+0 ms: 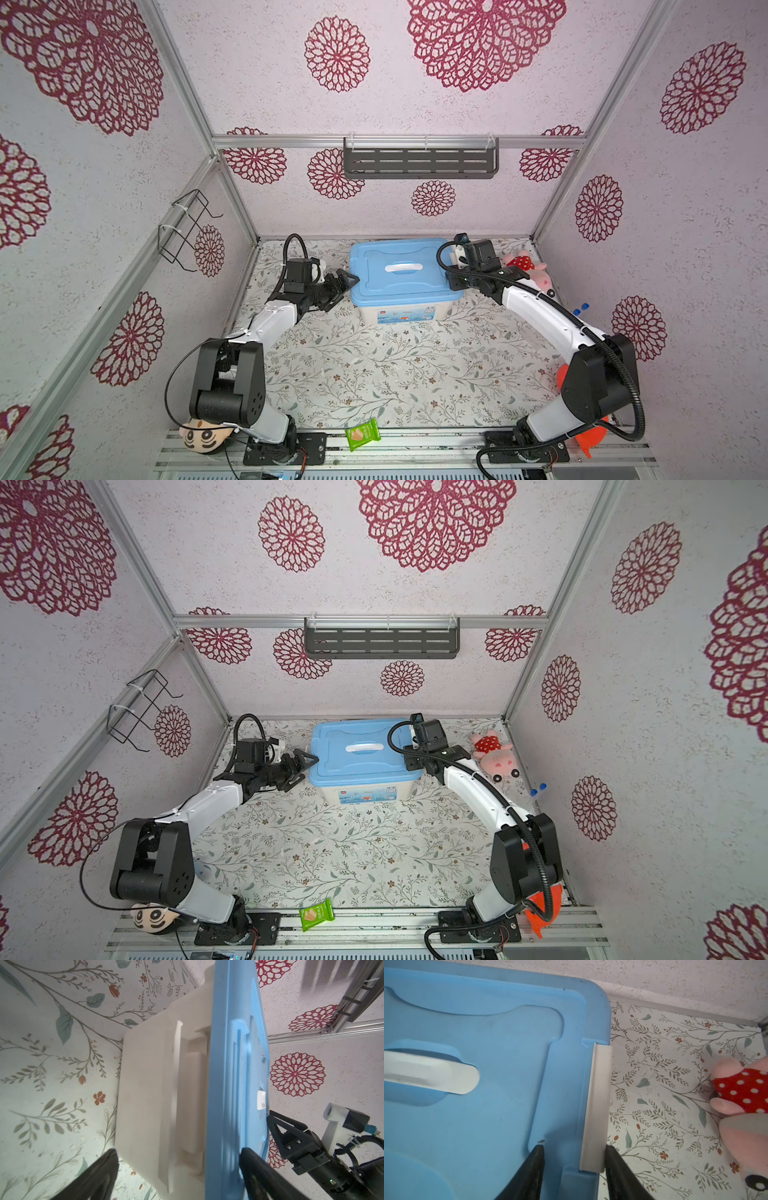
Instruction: Organize the chemistry lab equipment
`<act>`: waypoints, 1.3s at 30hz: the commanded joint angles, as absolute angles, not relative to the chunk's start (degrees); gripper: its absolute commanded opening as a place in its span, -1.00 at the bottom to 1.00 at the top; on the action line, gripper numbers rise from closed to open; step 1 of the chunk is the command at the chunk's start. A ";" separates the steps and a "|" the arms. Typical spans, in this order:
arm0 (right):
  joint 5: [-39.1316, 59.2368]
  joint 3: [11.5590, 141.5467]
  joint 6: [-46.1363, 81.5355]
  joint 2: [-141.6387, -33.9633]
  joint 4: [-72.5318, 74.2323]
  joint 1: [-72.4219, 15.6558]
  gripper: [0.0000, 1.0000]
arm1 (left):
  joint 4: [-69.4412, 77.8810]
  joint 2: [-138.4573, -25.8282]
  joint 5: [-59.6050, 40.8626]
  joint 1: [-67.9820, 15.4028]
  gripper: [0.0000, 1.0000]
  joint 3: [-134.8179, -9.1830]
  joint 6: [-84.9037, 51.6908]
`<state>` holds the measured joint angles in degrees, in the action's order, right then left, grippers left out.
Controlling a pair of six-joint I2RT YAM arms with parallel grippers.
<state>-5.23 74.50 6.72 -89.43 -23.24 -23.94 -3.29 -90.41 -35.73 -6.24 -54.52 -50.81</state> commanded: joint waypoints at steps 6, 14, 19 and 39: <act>-3.84 73.82 4.24 -89.20 -30.00 -24.75 0.01 | 16.07 -96.75 -44.50 -5.71 0.71 -51.92 -57.43; -3.93 74.72 3.63 -89.74 -31.49 -24.87 0.01 | 1.21 -92.48 -38.13 -5.80 0.59 -56.04 -47.14; -3.32 75.93 3.77 -90.70 -32.34 -24.94 0.02 | -11.93 -90.53 -29.90 -6.26 0.43 -60.23 -40.16; -5.03 70.97 4.11 -88.98 -28.95 -25.41 0.04 | -5.84 -92.78 -36.35 -5.93 0.66 -60.95 -43.07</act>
<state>-5.69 74.17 5.10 -89.12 -23.49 -24.27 -11.31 -90.19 -32.58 -6.57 -62.04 -40.21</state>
